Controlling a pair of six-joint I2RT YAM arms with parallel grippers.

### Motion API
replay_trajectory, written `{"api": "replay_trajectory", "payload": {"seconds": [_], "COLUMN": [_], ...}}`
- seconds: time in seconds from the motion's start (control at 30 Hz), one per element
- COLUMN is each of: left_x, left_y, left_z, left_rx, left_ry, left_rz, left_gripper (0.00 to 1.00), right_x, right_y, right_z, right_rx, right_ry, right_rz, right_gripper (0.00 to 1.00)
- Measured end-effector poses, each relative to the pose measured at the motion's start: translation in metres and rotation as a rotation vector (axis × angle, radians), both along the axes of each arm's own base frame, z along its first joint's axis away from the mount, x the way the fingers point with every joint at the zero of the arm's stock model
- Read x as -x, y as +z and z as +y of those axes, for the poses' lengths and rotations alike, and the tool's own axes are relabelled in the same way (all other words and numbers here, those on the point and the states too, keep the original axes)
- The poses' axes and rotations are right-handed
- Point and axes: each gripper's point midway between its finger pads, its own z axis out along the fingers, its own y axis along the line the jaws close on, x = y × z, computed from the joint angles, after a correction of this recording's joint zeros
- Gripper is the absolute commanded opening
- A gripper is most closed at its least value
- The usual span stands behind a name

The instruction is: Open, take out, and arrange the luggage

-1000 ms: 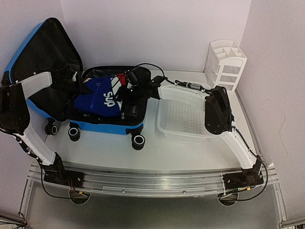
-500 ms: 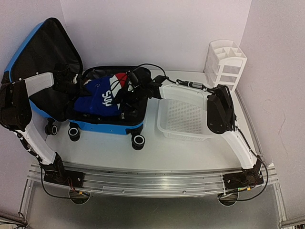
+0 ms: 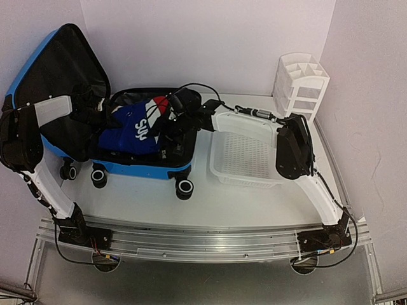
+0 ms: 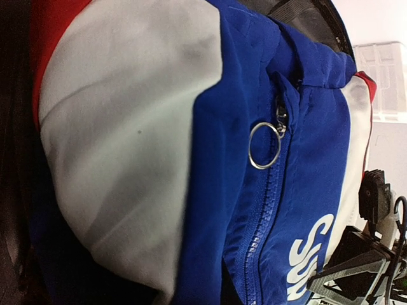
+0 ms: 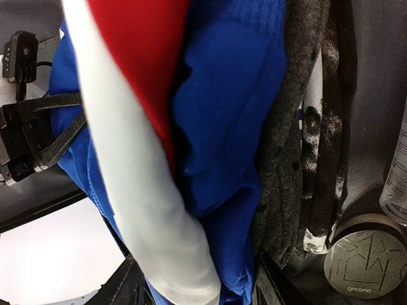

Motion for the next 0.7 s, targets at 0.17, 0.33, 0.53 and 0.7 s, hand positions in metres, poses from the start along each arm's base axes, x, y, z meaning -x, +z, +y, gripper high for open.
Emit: {"api": "replay_trajectory", "payload": {"seconds": [0.17, 0.33, 0.53, 0.7], "left_x": [-0.001, -0.001, -0.002, -0.002], "left_y": [0.001, 0.001, 0.004, 0.004], "left_z": [0.0, -0.001, -0.001, -0.001], "left_rx": [0.001, 0.003, 0.002, -0.001], "left_ry": [-0.003, -0.007, -0.01, -0.016], "left_rz": [-0.004, -0.004, -0.008, -0.01], "left_gripper": [0.0, 0.0, 0.0, 0.0], "right_x": [0.001, 0.008, 0.011, 0.012], "right_y": [-0.004, -0.002, 0.014, 0.015], "right_z": [-0.004, -0.004, 0.003, 0.002], "right_rx": [0.045, 0.074, 0.06, 0.072], "right_ry": [-0.017, -0.008, 0.002, 0.005], "right_rz": [-0.024, -0.045, -0.086, -0.103], "right_gripper": [0.51, 0.51, 0.5, 0.5]}}
